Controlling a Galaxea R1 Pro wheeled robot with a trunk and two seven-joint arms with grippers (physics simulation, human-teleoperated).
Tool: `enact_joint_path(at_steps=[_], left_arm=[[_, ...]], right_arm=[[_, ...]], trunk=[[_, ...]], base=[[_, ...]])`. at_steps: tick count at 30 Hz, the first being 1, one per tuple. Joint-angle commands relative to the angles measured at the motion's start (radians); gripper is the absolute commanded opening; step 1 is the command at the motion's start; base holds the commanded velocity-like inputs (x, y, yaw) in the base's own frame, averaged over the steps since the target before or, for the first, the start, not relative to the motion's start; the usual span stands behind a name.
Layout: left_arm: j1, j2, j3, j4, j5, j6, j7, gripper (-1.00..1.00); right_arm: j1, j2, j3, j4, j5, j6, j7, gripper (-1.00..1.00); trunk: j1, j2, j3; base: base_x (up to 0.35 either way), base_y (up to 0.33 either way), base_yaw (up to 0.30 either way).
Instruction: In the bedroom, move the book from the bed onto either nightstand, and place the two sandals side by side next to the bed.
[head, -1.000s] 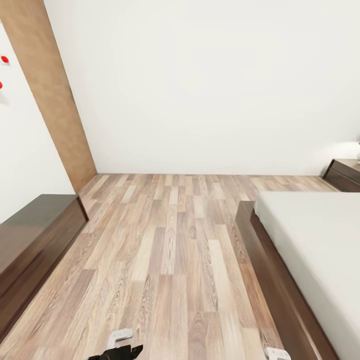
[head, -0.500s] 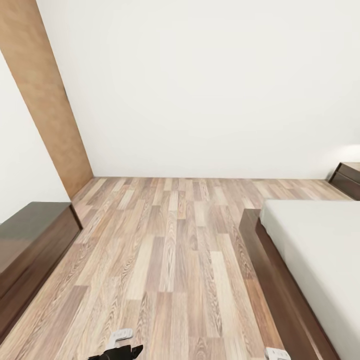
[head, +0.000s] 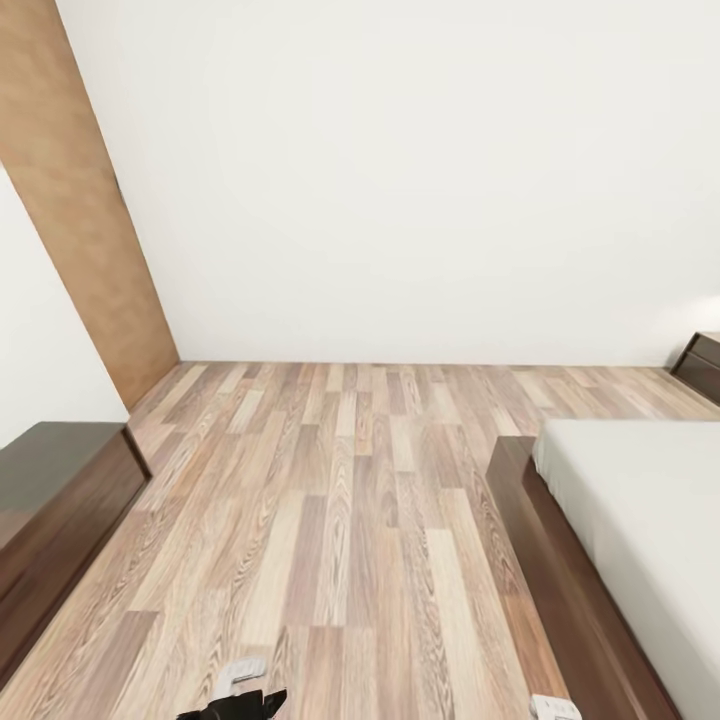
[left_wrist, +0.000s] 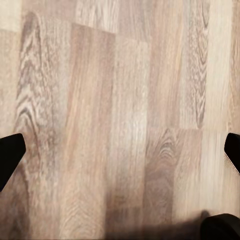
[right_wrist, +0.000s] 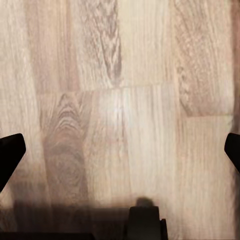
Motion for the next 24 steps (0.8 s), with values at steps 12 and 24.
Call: enact_joint_path(at_steps=[12,24], left_arm=[[-0.001,0.0,0.008,0.001,-0.01,-0.004,-0.002,1.0],[-0.001,0.0,0.008,0.001,-0.01,-0.005,-0.002,1.0]], right_arm=[[0.001,0.0,-0.009,-0.002,0.011,0.004,0.004,1.0],[0.001,0.0,-0.009,-0.002,0.012,0.004,0.004,1.0]], trunk=[[0.0,0.0,-0.001],[0.0,0.0,-0.001]], base=[[0.328,0.0,0.0],[0.328,0.0,0.0]])
